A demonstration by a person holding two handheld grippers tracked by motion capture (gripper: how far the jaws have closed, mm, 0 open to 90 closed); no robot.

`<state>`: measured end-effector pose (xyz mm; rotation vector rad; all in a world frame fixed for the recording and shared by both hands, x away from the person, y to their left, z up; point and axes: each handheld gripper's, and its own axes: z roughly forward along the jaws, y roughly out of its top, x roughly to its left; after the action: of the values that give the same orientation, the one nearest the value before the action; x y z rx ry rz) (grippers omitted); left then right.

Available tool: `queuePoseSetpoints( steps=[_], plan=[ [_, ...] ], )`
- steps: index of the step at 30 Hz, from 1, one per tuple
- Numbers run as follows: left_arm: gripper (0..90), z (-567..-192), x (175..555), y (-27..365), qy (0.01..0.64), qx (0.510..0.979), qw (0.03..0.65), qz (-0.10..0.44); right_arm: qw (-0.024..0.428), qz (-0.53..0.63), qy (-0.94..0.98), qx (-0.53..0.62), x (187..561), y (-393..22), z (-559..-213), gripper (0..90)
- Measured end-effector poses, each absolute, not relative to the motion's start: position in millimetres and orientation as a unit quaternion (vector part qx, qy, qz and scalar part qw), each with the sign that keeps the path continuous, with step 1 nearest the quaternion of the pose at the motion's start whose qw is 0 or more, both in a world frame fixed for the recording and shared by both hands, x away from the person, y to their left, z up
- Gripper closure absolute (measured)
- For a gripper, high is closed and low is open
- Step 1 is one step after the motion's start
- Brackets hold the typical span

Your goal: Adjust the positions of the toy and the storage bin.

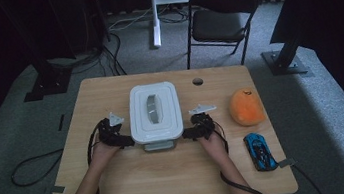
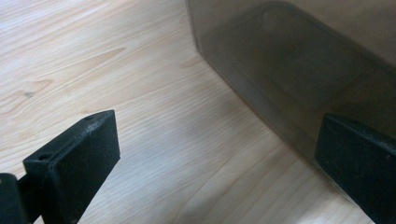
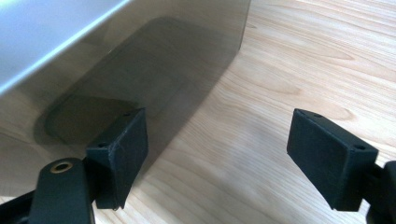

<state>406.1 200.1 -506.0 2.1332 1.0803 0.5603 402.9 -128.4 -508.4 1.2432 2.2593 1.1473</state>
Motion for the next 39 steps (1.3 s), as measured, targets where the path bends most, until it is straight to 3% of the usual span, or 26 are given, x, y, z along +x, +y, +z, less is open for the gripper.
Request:
queuePoseSetpoints(
  steps=[20,22,39],
  plan=[
    [0.3,-509.0,402.7,182.9,0.393,0.832,0.339,0.198,0.162,0.402,0.784,0.445,387.9,-152.6,-509.2,19.4],
    [0.3,-512.6,404.0,185.5,0.393,0.833,0.344,0.185,0.155,0.402,0.784,0.447,390.3,-155.3,-509.9,15.3],
    [0.3,-522.2,424.7,199.4,0.421,0.821,0.337,0.186,0.177,0.372,0.759,0.505,422.9,-167.5,-525.0,13.7]
  ],
)
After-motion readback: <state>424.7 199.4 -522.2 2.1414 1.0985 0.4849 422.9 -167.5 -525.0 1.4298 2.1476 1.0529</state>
